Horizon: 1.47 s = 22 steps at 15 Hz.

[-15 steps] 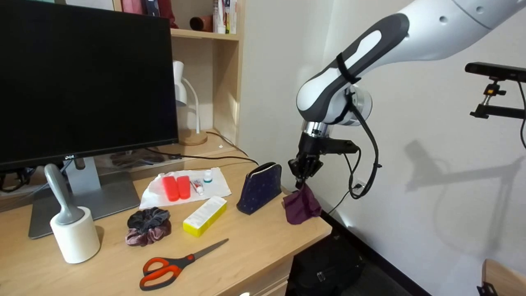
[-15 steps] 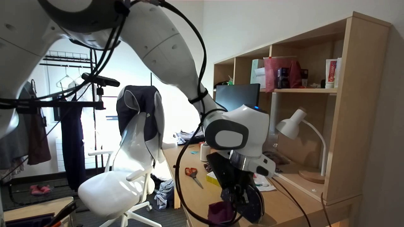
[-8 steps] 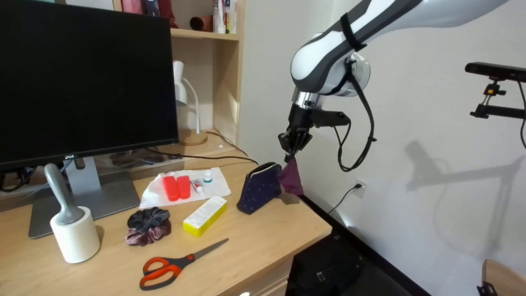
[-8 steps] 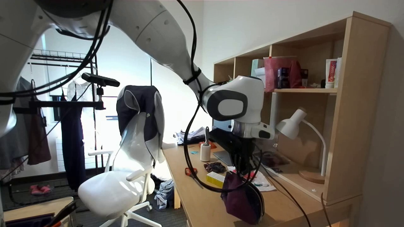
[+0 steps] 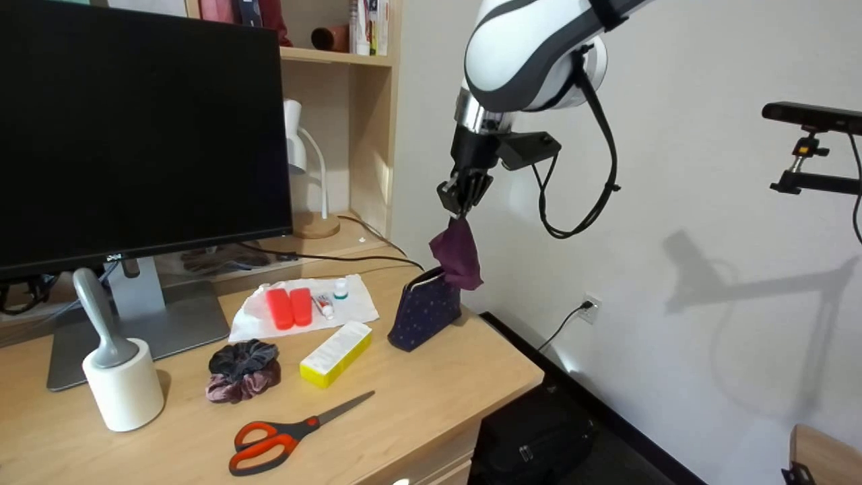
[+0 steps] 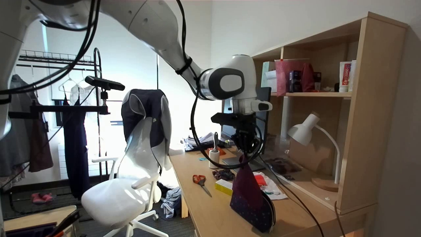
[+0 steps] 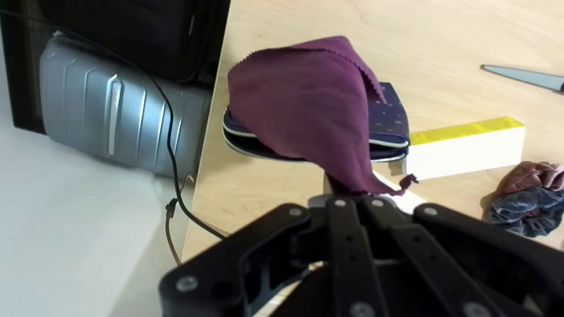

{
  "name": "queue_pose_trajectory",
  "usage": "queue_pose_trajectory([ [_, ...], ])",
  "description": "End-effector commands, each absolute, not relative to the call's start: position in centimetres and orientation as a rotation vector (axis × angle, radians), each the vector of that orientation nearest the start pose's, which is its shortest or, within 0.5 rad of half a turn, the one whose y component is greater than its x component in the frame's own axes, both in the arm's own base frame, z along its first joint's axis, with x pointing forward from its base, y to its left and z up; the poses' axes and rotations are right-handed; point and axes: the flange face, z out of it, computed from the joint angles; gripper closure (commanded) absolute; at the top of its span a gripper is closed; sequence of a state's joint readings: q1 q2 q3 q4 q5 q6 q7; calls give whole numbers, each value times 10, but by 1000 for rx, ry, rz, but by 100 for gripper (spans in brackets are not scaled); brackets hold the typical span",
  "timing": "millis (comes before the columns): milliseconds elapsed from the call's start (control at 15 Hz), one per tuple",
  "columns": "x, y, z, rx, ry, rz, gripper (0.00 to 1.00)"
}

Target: Move the purple cloth to the right of the white cloth

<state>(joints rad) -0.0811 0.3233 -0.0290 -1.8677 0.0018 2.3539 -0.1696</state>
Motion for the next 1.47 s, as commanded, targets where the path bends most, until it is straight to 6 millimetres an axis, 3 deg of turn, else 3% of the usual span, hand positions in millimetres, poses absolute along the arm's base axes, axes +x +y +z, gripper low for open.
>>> queue_pose_trajectory([
  [0, 639, -63, 368, -3166, -120, -271, 99],
  [267, 633, -59, 375, -3168, -136, -279, 100],
  [400, 638, -62, 391, -3194, -126, -325, 100],
  [733, 665, -74, 453, -3239, -226, -422, 100],
  [933, 683, -84, 475, -3205, -302, -426, 100],
  [1200, 714, -103, 467, -3198, -364, -412, 100],
  [1400, 744, -119, 435, -3193, -432, -365, 100],
])
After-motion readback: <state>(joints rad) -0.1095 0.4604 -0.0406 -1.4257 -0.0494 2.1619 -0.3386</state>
